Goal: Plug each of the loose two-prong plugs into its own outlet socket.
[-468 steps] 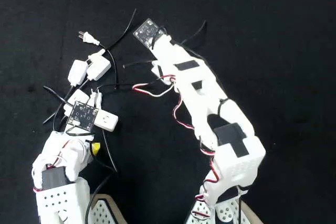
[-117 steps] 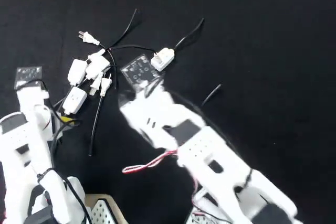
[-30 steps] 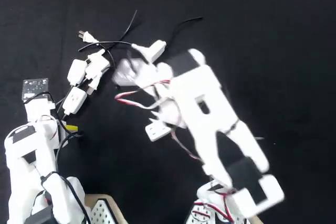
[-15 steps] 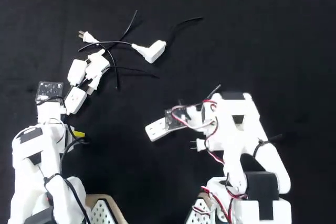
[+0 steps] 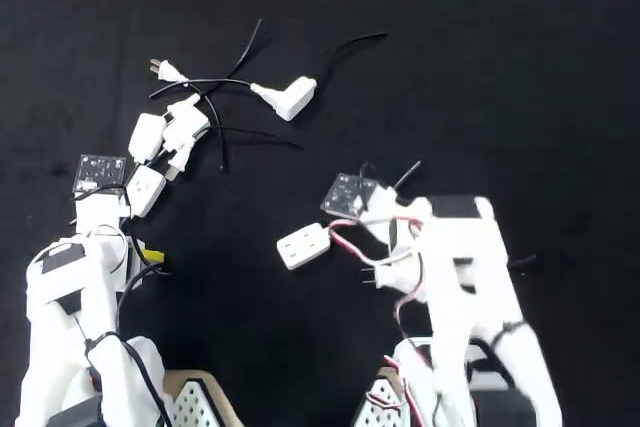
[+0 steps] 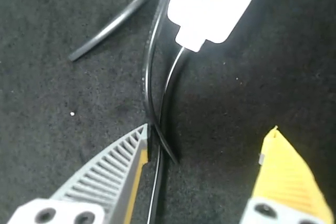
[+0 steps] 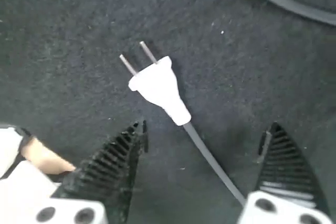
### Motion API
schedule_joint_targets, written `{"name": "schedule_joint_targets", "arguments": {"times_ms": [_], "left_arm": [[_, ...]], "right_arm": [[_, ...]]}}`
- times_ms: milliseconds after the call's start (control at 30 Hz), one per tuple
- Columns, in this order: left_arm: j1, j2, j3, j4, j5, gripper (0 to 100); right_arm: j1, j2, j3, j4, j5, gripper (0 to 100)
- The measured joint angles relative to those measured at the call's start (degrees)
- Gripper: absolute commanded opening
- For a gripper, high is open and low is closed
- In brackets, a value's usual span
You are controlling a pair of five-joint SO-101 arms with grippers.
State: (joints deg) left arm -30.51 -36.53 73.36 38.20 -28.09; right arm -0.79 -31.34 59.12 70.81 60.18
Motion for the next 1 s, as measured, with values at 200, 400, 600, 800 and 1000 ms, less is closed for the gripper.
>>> {"name": "schedule_joint_targets", "arguments": {"times_ms": [200, 400, 600, 800, 1000], "left_arm": [[0.0, 0.0, 0.0, -0.3, -0.1, 33], [0.0, 0.0, 0.0, -0.3, -0.1, 33], [0.0, 0.0, 0.0, -0.3, -0.1, 33], [0.0, 0.0, 0.0, -0.3, -0.1, 33], [0.0, 0.0, 0.0, -0.3, -0.1, 33]], "right_arm": [[-0.1, -10.9, 12.0, -8.3, 5.6, 16.4], [-0.8, -15.8, 15.0, -13.6, 9.7, 16.5], [-1.2, -14.9, 15.0, -18.6, 12.7, 9.3], [-3.2, -8.4, 15.0, -22.9, 12.7, 11.2], [-5.1, -3.3, 13.8, -23.5, 11.9, 11.3]]}}
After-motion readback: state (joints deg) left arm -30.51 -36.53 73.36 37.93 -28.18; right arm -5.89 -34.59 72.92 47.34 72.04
